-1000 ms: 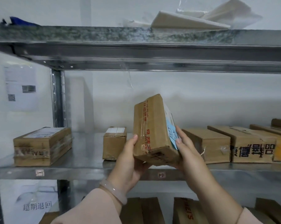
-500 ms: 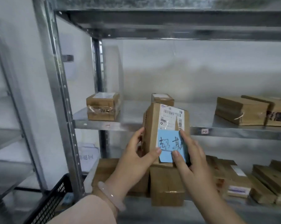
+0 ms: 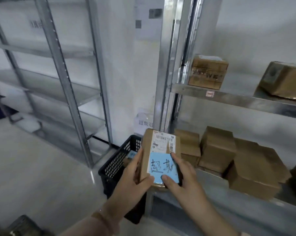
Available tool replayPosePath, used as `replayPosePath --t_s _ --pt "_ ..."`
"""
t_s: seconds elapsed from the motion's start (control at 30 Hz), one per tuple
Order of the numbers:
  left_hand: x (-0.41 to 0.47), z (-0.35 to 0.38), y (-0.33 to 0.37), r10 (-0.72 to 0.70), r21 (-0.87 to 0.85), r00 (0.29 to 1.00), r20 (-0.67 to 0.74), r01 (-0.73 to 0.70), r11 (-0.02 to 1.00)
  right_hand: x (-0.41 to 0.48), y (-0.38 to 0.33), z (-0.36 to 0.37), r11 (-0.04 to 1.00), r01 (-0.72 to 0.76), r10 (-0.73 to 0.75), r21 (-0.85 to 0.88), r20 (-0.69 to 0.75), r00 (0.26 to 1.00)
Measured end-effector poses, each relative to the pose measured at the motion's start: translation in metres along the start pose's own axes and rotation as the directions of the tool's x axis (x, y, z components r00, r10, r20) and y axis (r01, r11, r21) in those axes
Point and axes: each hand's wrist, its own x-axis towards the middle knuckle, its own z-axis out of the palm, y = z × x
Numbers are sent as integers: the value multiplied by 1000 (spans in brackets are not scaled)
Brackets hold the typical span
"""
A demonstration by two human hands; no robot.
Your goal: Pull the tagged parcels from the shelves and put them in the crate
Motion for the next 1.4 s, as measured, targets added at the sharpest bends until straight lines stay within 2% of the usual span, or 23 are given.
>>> replayPosePath --t_s 0.2,0.27,0.43,0.57,0.8,1.0,1.1,1.2,1.4 --pt "15 -48 -42 -21 23 999 26 21 1000 47 22 59 989 -118 105 85 146 984" --pt "27 -62 -64 -68 28 998 16 68 997 70 34 74 983 -156 136 97 185 973" --pt "69 -91 -110 -199 75 968 -155 212 974 130 63 110 962 -252 213 103 292 933" --pt "100 -112 -144 -235 169 949 -212 272 947 169 80 135 946 -313 265 80 360 895" --pt "146 -153 -203 -404 28 894 -194 416 909 227 114 183 910 -412 354 50 425 833" --pt "220 -194 -267 -527 -140 848 -60 516 845 289 154 232 871 -491 450 19 370 813" --pt "267 -213 -314 -549 -89 836 -9 546 833 321 181 257 832 -554 535 8 252 807" --pt "314 -225 -370 -581 3 813 31 581 814 352 213 281 771 -637 634 -31 133 761" --pt "399 -230 -489 -604 132 789 108 591 796 406 285 335 748 -660 663 -69 29 748"
